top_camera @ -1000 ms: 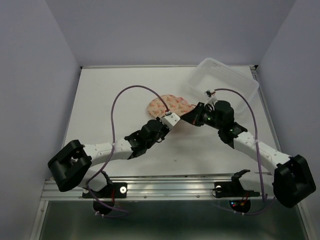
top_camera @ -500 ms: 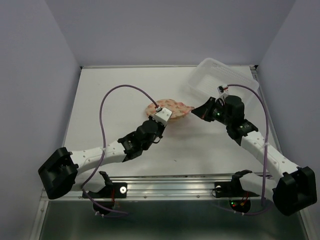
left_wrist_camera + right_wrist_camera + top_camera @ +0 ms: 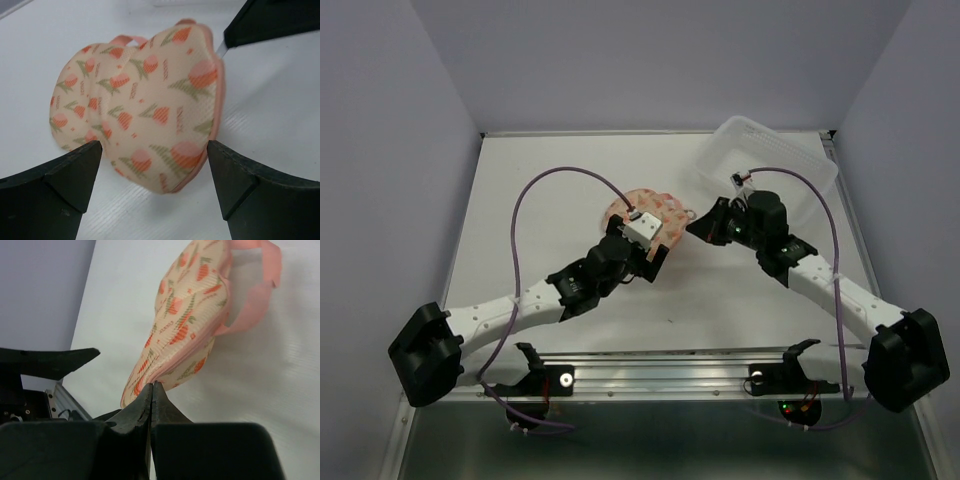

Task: Unzip the laundry bag and remove the bra

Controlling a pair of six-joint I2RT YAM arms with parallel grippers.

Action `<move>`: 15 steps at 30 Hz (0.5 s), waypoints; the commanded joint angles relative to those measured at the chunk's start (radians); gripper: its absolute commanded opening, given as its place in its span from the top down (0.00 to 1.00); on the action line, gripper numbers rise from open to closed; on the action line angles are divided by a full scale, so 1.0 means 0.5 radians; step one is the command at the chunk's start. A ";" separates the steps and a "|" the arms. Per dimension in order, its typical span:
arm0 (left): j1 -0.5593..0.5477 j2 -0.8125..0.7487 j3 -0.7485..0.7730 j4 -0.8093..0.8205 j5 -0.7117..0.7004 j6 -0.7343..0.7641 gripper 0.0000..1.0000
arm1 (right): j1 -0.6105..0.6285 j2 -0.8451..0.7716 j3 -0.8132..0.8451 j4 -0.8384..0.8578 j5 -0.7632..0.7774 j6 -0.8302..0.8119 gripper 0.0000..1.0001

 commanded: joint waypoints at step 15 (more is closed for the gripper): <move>-0.040 0.099 0.231 0.095 0.198 0.120 0.10 | 0.326 0.097 0.087 0.289 0.084 0.073 0.99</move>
